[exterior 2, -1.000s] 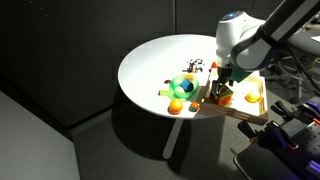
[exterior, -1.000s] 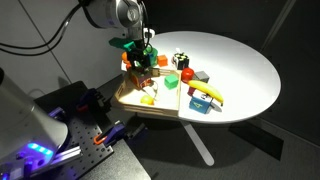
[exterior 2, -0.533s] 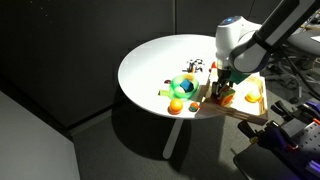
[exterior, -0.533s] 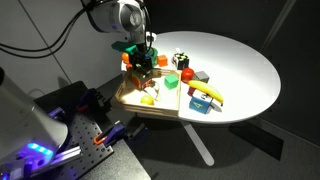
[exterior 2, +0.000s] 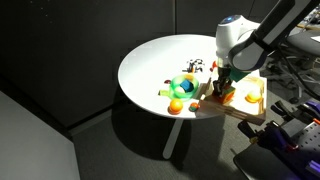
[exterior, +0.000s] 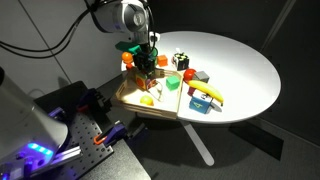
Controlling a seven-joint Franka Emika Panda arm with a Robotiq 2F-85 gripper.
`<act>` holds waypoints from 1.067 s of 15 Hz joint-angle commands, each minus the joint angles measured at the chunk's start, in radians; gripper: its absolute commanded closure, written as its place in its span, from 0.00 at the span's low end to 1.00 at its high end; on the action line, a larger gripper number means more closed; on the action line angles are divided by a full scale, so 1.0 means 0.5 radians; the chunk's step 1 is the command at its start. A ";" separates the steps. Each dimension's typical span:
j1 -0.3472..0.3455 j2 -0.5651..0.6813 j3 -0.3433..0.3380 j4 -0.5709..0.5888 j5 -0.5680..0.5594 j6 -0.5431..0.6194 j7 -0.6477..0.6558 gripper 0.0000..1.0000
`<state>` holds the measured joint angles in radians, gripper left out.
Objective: Remove the orange dice from the tray and put it on the table
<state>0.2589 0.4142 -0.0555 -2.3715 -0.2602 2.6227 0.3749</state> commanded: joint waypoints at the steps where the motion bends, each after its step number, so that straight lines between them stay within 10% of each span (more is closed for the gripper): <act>1: -0.026 -0.109 0.000 0.003 0.030 -0.110 -0.033 0.62; 16: -0.191 -0.350 0.099 0.387 0.165 -0.791 -0.021 0.81</act>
<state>0.1813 0.2290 -0.0271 -2.2443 -0.1934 2.2949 0.3659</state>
